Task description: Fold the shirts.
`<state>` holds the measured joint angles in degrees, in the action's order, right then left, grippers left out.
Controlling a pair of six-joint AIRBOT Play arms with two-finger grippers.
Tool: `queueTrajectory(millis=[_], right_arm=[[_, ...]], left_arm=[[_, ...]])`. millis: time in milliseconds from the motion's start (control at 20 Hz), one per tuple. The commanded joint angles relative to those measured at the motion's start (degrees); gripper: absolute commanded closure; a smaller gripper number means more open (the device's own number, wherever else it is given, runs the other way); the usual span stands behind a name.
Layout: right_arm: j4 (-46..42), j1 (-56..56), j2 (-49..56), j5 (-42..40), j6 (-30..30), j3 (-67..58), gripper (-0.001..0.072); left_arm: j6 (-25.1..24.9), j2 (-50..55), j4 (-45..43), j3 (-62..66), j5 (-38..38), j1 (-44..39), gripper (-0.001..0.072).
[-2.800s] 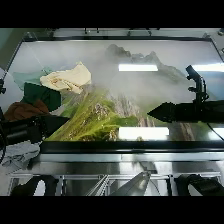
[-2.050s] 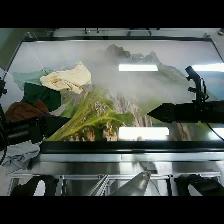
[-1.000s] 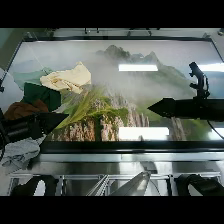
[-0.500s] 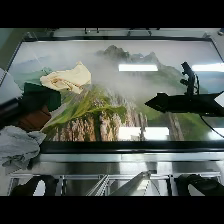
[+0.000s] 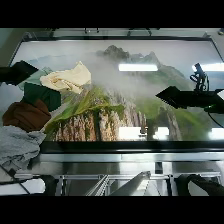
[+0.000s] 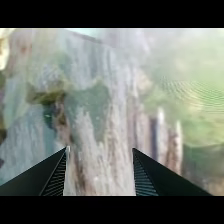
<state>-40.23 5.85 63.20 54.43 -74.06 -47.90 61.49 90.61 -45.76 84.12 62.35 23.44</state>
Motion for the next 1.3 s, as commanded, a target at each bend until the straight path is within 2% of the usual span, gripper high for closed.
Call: queueTrajectory(millis=[0,150,300,350,400,450,500,550,600,650,700,750,850,950,1100,1250], right_arm=[[-0.13,2.21,3.56,-0.22,0.83,-0.04,0.0254],[-0.13,2.16,6.12,-0.26,0.9,-0.07,0.0253],[-0.09,2.16,7.76,-0.26,1.75,-0.07,0.0254],[-0.07,2.16,8.11,-0.26,1.75,-0.07,0.0254],[-0.07,2.16,8.26,-0.22,1.9,-0.07,0.0255],[-0.07,2.16,8.24,-0.17,1.92,-0.07,0.0257],[-0.04,2.16,8.24,-0.11,1.92,-0.07,0.0262],[-0.07,2.16,8.24,0.09,2.23,-0.07,0.0392],[-0.04,2.16,8.24,0.5,2.93,-0.07,0.0578],[-0.07,2.16,8.24,0.94,2.97,-0.07,0.0619],[-0.04,2.29,8.22,1.16,2.99,-0.09,0.0621],[-0.07,2.43,8.07,1.55,4.13,-0.31,0.0689],[-0.09,2.99,6.93,2.01,5.55,-1.31,0.0684],[-0.09,4.5,4.46,2.25,5.57,-2.8,0.0684],[-0.09,8.0,-0.74,3.04,5.62,-5.09,0.0684],[-0.13,12.2,-7.45,3.04,5.6,-5.7,0.0683]], left_arm=[[4.13,18.93,-4.55,14.19,5.49,-2.08,0.0004],[8.15,26.03,-13.27,21.27,5.62,-4.92,0.0003],[8.28,30.45,-13.14,27.8,7.72,-7.74,0.0006],[8.76,31.43,-13.14,29.9,8.7,-8.57,0.0054],[8.98,31.93,-13.14,31.89,9.66,-9.31,0.0235],[8.98,32.0,-13.03,33.99,10.43,-10.01,0.0501],[8.96,31.61,-12.55,35.5,11.06,-10.51,0.0713],[8.98,30.42,-11.74,36.15,10.64,-10.99,0.0691],[8.9,28.41,-9.88,35.65,9.29,-11.43,0.0689],[8.41,26.03,-6.86,34.51,7.76,-11.58,0.0689],[6.29,23.26,-1.53,32.96,6.84,-11.8,0.0689],[3.48,20.76,5.81,32.09,8.0,-11.8,0.0688],[-0.02,16.63,21.03,32.35,15.19,-12.72,0.0689],[-1.49,12.61,32.65,32.3,22.6,-15.41,0.0689],[-1.46,8.15,40.13,32.28,28.52,-21.68,0.0688],[-1.49,5.6,44.28,32.2,27.76,-27.91,0.0688]])
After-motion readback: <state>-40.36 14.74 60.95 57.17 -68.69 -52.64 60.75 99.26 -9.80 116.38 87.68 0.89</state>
